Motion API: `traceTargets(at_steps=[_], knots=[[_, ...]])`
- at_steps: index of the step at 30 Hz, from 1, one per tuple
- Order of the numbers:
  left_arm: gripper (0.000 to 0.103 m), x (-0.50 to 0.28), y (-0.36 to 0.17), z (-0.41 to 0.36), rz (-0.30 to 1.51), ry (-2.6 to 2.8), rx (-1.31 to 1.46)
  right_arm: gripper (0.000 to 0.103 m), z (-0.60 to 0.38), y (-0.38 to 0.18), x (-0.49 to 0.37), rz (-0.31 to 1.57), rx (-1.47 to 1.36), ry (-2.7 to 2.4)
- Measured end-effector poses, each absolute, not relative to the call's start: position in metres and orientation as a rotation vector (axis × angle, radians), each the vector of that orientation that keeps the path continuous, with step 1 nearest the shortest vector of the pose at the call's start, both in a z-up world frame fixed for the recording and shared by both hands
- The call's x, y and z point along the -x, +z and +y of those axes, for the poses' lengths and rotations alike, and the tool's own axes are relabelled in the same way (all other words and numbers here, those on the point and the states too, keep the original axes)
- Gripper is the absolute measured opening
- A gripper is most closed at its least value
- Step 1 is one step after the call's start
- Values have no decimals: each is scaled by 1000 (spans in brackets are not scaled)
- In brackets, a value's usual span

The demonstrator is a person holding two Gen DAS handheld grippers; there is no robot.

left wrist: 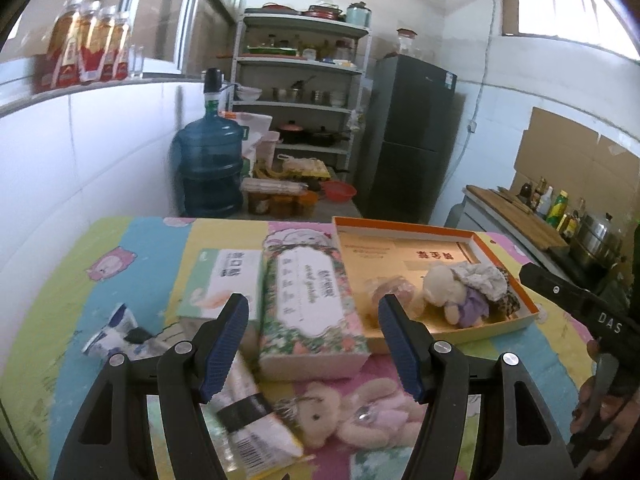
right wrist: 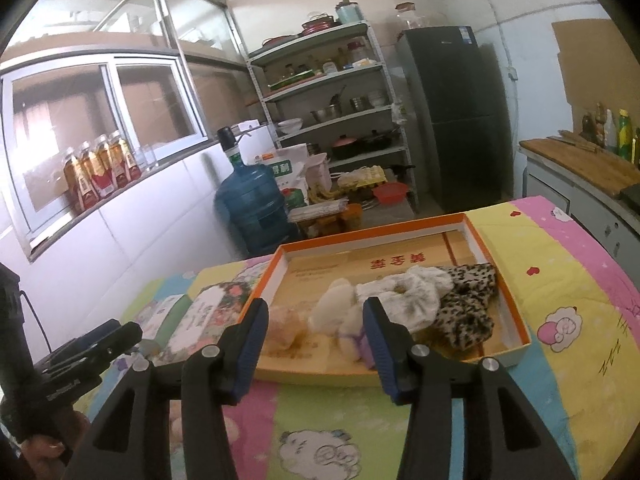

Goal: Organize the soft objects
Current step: 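Move both tools back toward the remaining items on the quilt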

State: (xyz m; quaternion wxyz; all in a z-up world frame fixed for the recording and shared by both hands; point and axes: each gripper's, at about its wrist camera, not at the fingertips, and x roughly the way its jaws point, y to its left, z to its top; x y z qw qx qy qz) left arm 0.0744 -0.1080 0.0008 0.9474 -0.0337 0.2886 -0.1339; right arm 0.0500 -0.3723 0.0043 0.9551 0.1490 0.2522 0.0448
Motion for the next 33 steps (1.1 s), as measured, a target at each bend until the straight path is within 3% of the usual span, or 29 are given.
traceTargets(at_steps=[8, 13, 33], knots=[[69, -55, -2, -67, 558, -233, 90, 50, -337, 9, -39, 536, -276, 112], [69, -45, -7, -41, 554, -211, 107, 65, -313, 10, -32, 540, -240, 111], [69, -22, -43, 66, 592, -88, 224, 65, -210, 9, -30, 604, -107, 234]])
